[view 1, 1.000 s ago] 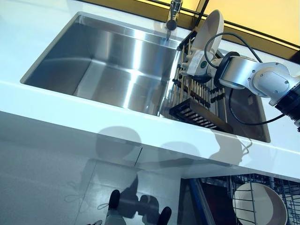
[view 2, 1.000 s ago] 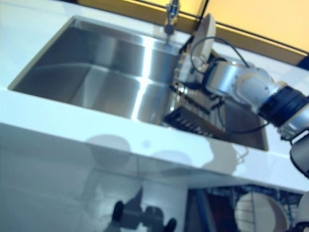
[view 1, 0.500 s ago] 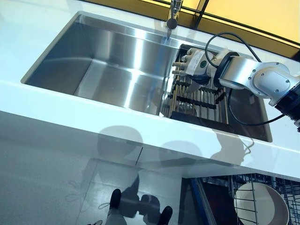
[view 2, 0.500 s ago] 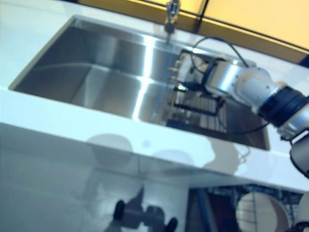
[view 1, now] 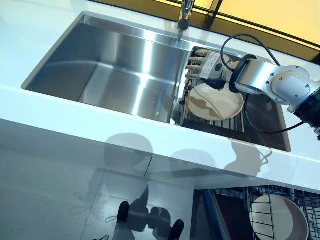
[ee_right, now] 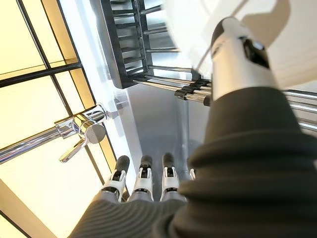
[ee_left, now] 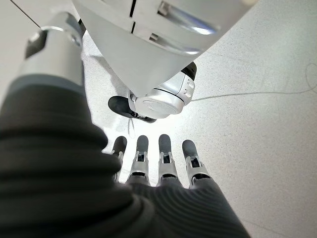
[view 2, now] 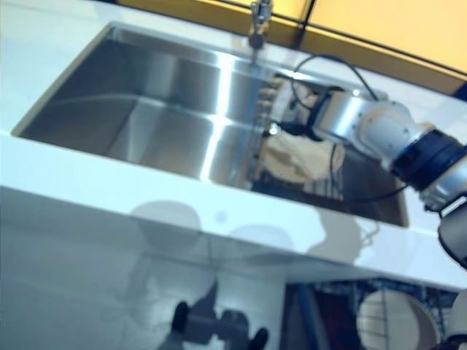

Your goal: Take plates into dishwasher

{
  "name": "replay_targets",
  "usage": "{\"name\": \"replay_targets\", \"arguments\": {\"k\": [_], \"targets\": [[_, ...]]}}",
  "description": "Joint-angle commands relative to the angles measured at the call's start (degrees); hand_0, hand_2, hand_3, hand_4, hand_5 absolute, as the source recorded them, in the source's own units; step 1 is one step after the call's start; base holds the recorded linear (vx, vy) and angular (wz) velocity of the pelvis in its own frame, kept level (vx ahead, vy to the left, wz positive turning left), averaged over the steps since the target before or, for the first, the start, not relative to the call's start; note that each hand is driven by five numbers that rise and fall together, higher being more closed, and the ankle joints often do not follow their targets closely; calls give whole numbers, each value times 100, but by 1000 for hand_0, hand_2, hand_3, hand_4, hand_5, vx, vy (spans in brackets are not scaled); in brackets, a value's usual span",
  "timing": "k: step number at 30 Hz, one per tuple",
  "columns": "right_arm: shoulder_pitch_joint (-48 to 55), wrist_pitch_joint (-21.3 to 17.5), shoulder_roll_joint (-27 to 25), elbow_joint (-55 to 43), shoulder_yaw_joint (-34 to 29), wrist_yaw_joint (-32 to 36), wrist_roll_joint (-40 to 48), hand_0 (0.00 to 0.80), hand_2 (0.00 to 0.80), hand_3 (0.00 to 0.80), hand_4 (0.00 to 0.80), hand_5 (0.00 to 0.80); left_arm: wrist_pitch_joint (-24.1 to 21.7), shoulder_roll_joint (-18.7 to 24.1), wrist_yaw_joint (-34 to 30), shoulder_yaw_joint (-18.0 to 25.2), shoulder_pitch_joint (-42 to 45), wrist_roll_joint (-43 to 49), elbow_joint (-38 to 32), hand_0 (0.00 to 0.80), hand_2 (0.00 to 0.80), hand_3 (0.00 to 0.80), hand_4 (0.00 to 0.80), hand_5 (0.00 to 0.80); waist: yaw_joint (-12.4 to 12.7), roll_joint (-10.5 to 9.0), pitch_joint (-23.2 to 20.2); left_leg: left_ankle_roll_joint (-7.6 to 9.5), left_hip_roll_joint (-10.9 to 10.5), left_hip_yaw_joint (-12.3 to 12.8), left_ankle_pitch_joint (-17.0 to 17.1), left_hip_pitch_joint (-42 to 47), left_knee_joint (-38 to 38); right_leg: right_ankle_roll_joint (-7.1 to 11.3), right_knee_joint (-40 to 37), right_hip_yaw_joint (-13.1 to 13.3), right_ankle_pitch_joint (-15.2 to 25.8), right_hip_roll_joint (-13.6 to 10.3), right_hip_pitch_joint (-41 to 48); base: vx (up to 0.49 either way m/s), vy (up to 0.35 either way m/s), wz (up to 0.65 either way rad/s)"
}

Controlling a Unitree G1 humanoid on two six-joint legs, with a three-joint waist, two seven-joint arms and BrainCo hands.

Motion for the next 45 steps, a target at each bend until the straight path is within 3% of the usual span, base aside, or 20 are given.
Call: {"name": "replay_targets", "arguments": {"k": [1, 9, 15, 21, 26, 30, 45], "targets": [[-275, 679, -188, 301, -75, 435, 562, 0, 0, 0, 0, 0, -9, 55, -79, -107, 143, -39, 40, 0, 0, 0, 0, 0, 1, -131, 85, 206, -327, 85, -87, -42, -238, 598, 2, 97, 394, -165, -169, 0, 0, 0], [233, 1264, -141, 708, -212, 1449, 1900, 0, 0, 0, 0, 0, -15, 86, -145, -26, 117, 0, 72, 0, 0, 0, 0, 0, -15, -137, 136, 188, -311, 122, -80, -2, -238, 588, 10, 102, 399, -171, -142, 0, 0, 0], [691, 1341, -164, 748, -312, 1644, 2183, 0, 0, 0, 0, 0, -59, 109, -193, 43, 101, 60, 118, 0, 0, 0, 0, 0, -34, -149, 180, 183, -280, 171, -81, 35, -238, 587, 12, 99, 413, -171, -125, 0, 0, 0], [1057, 1010, -310, 875, -521, 1498, 2440, 0, 0, 0, 0, 0, -118, 116, -205, 113, 171, 137, 113, 0, 0, 0, 0, 0, -67, -162, 164, 163, -247, 225, -85, 75, -238, 591, 4, 99, 415, -152, -88, 0, 0, 0], [1436, 998, -361, 773, -841, 1257, 2555, 0, 0, 0, 0, 0, -103, 110, -178, 106, 136, 129, 107, 0, 0, 0, 0, 0, -135, -173, 155, 168, -243, 265, -99, 122, -238, 597, 15, 130, 422, -141, -77, 1, -7, 0], [1654, 826, -395, 766, -1001, 1143, 2323, 0, 0, 0, 0, 0, -127, 58, -171, 80, 129, 62, 88, 0, 0, 0, 0, 0, -169, -103, 185, 176, -245, 315, -91, 104, -238, 584, 7, 159, 420, -136, -102, -28, 17, -5], [1987, 762, -378, 548, -1289, 786, 1746, 0, 0, 0, 0, 0, -149, 6, -260, 102, 127, 16, 105, 0, 0, 0, 0, 0, -198, 10, 245, 176, -273, 352, -55, 19, -238, 577, 6, 184, 428, -147, -193, -13, 12, -3]]}}
